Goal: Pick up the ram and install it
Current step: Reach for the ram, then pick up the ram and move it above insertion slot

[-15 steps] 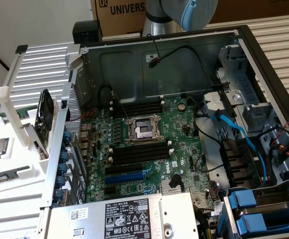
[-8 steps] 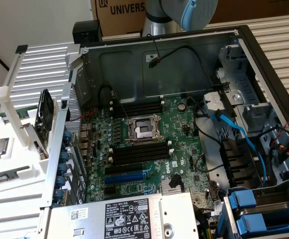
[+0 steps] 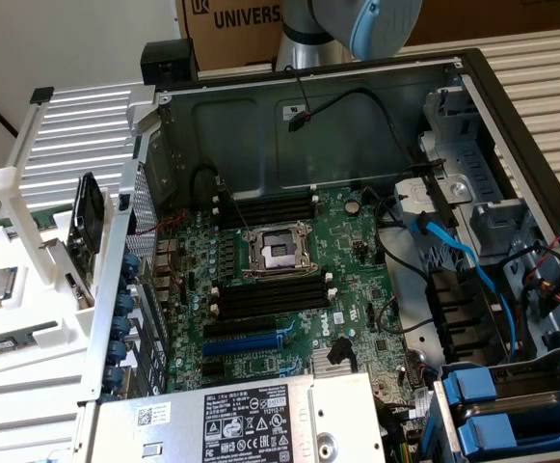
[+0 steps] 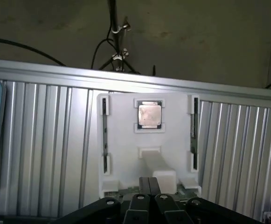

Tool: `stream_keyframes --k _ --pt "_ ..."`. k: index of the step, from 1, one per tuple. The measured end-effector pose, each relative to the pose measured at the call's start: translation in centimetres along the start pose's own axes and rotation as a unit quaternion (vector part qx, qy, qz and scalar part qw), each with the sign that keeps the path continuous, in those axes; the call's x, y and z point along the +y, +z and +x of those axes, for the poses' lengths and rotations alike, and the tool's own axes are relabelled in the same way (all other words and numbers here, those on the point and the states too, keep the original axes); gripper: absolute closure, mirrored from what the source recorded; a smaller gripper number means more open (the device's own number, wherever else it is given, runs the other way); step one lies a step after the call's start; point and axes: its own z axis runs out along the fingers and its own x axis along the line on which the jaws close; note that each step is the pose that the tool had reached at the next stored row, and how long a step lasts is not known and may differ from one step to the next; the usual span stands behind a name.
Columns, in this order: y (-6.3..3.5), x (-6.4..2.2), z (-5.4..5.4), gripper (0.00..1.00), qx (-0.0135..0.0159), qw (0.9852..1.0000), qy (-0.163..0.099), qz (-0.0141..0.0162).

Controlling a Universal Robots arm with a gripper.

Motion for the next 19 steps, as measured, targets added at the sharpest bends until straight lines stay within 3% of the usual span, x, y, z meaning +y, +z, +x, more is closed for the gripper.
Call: stream_keyframes --k 10,19 --pt "0.0 1.21 0.0 0.89 0.0 1.0 0.0 0.0015" --pt "-0.01 1.21 0.0 0.89 0.0 1.0 0.0 0.0014"
